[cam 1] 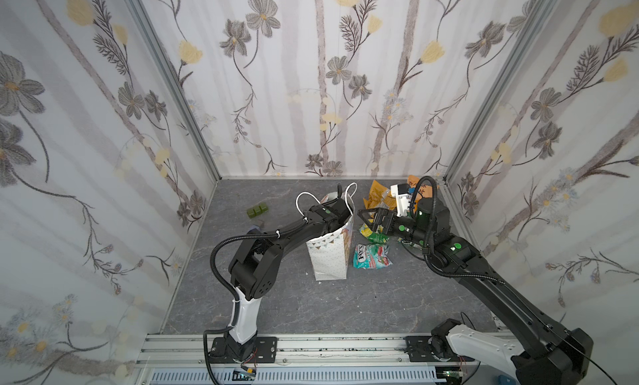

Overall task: Take the snacks out of the paper bag
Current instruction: Pick up the snack from the paper bag.

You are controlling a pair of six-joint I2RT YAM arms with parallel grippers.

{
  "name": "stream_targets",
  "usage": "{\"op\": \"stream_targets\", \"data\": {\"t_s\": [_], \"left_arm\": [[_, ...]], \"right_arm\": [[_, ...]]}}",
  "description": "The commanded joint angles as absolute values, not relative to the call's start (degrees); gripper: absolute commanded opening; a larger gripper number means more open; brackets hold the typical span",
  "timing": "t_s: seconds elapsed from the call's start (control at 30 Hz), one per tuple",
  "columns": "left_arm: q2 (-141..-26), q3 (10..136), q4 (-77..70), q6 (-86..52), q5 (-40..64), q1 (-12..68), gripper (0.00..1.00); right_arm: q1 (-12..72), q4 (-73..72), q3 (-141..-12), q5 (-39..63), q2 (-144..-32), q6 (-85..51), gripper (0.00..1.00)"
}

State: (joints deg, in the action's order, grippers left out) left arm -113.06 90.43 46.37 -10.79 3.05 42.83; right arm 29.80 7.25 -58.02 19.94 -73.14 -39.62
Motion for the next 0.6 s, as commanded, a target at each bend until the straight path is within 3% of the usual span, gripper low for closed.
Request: {"op": "stream_targets", "data": {"t_s": [0.0, 0.57], "left_arm": [[-111.65, 91.23, 48.07, -11.16, 2.56, 42.81, 0.0], [-107.07, 92.99, 48.6, -11.41, 0.46, 42.82, 0.0]], "right_arm": [[30.02, 5.42, -59.44, 18.33, -75.73, -39.95, 0.99], [30.45, 7.77, -59.59, 16.88, -82.05, -36.83, 0.99]]}}
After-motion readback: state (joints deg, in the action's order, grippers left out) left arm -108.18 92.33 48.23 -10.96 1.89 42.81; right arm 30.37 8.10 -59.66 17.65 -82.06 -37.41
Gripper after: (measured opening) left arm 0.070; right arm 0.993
